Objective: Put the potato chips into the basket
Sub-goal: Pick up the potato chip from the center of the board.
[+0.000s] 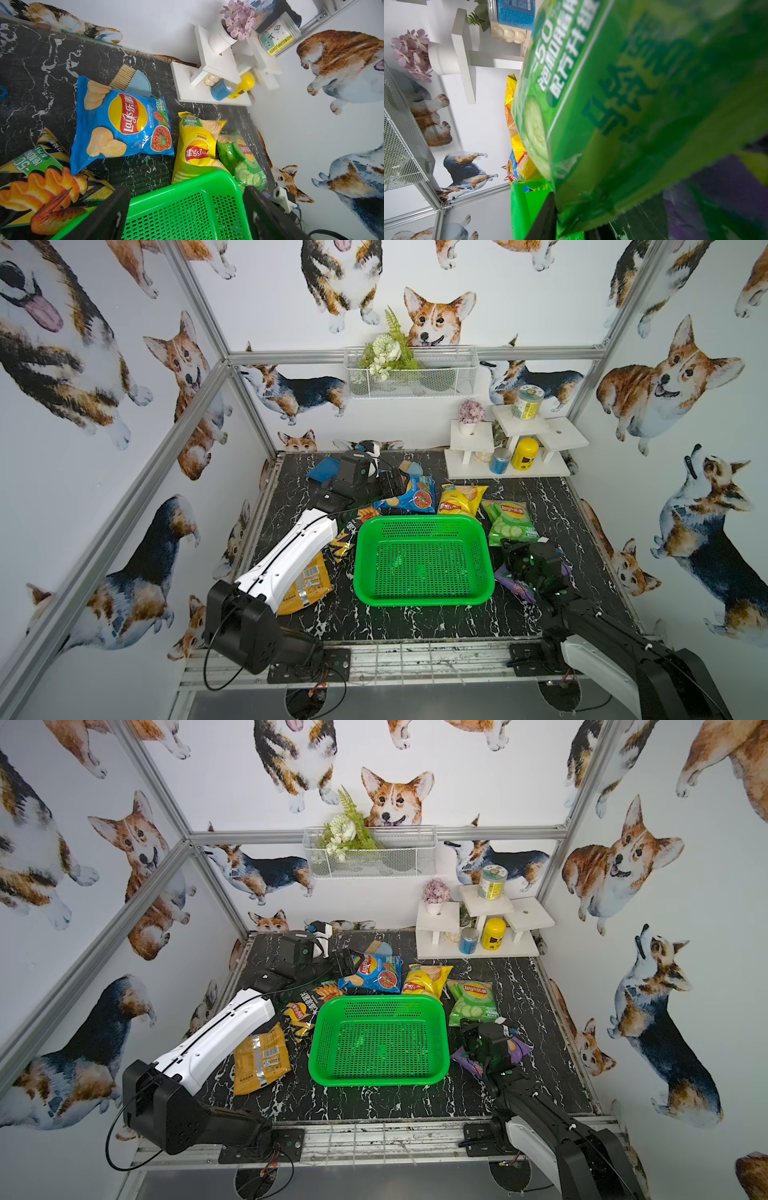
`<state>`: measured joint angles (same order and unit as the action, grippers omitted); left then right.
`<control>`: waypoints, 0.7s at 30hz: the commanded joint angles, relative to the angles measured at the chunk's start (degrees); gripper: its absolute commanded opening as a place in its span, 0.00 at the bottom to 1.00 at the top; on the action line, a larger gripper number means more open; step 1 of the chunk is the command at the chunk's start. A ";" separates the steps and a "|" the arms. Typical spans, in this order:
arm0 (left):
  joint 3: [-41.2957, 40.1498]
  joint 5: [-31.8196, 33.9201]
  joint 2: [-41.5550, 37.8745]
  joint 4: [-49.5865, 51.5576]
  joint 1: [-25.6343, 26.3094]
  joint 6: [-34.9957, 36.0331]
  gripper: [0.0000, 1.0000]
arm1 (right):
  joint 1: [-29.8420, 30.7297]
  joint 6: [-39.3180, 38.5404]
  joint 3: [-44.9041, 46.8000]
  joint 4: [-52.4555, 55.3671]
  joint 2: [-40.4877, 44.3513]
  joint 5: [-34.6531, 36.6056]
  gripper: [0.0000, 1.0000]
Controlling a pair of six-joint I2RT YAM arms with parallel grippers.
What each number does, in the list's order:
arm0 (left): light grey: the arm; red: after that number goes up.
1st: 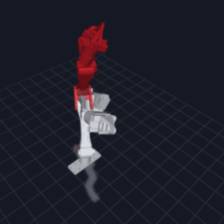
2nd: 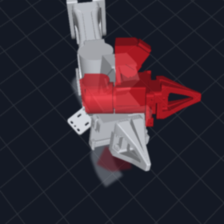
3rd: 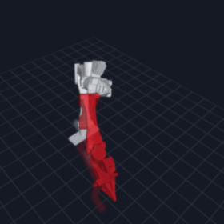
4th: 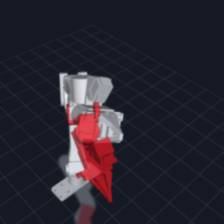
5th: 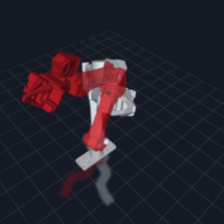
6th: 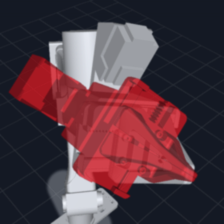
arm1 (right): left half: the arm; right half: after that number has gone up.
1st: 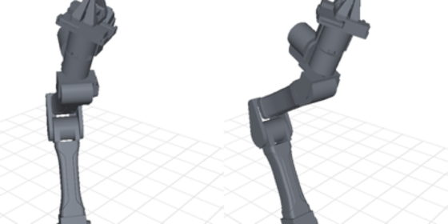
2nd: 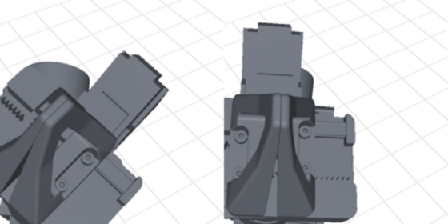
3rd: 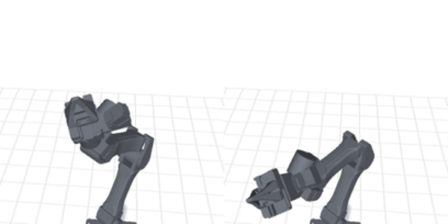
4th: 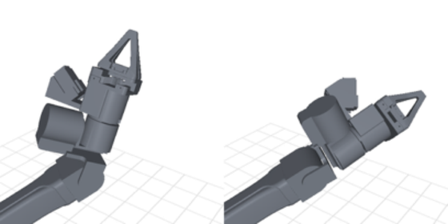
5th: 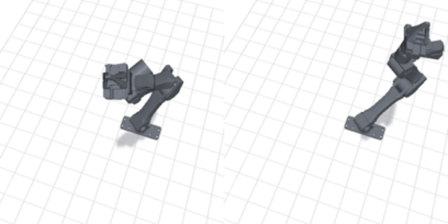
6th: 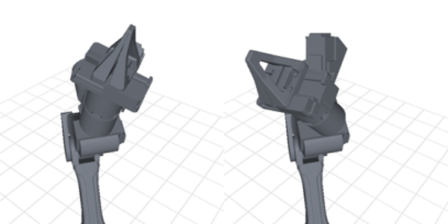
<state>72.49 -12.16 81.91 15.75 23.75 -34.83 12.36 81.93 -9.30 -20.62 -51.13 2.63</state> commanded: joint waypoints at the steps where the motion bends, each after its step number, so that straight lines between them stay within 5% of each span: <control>1: 0.74 0.53 0.22 0.16 -0.01 -0.30 0.91 | 0.09 -4.09 -1.94 -0.63 1.16 2.59 0.11; 4: 0.81 0.54 0.44 -0.18 0.03 -0.42 0.91 | 0.02 -7.32 -4.37 3.26 3.47 4.70 0.00; 11: 1.33 0.64 1.04 -1.21 -0.02 -0.06 0.91 | 0.03 -18.43 -16.28 16.71 4.09 5.36 0.00; 21: 2.78 -0.48 1.89 -3.67 0.18 0.01 0.90 | 0.01 -38.47 -43.07 29.74 -5.46 4.33 0.00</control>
<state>74.35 -12.08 83.64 14.39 23.81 -35.24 12.32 52.25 -47.29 4.97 -54.65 7.40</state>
